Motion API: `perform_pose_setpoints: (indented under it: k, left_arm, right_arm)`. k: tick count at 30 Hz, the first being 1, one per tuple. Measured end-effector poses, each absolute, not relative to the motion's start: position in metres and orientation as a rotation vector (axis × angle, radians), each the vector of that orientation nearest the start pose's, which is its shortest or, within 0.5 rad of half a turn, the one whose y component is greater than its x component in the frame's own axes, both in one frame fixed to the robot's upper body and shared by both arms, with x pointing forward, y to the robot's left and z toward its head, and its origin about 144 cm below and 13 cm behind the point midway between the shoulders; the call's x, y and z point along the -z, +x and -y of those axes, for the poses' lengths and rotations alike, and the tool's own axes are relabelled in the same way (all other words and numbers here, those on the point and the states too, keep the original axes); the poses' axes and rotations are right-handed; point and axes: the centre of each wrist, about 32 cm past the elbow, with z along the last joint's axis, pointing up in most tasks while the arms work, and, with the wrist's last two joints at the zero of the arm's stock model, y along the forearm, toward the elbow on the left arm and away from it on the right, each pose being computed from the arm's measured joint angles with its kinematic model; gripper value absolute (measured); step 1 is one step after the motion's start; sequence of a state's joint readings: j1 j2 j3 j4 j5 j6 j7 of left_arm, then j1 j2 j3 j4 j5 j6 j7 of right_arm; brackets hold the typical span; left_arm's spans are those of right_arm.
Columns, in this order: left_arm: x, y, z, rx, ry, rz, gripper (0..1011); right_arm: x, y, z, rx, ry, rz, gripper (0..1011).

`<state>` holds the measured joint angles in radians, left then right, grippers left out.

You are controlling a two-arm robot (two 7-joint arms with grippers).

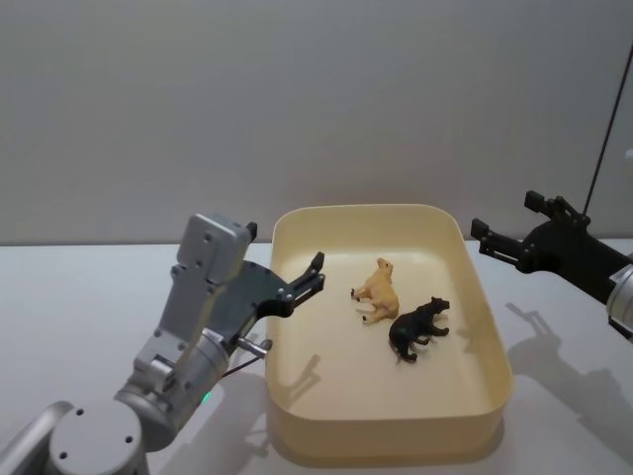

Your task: Pick up the toy alternately with two hands and place it into the central storage box.

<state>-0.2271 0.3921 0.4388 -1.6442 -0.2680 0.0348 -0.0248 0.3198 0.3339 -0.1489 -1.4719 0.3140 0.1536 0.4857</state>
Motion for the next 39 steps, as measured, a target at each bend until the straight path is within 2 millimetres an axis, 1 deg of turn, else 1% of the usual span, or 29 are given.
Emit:
perform_pose_setpoints:
  k: [12,19,28,39]
  left_arm:
    - [-1.215,0.475,-0.226,-1.207,0.099,0.088,1001]
    - [-1.22,0.47,-0.241,-1.241,0.186,0.045,1001]
    - [-1.222,0.472,-0.254,-1.223,0.272,0.007,1001]
    - [-1.215,0.479,-0.267,-1.205,0.338,-0.069,1001]
  right_arm:
    - [-1.229,0.539,0.291,0.989,-0.032,0.049,1001]
    - [-1.229,0.539,0.291,0.99,-0.032,0.049,1001]
    - [-1.229,0.539,0.291,0.991,-0.032,0.049,1001]
    - [-1.229,0.539,0.291,0.991,-0.032,0.049,1001]
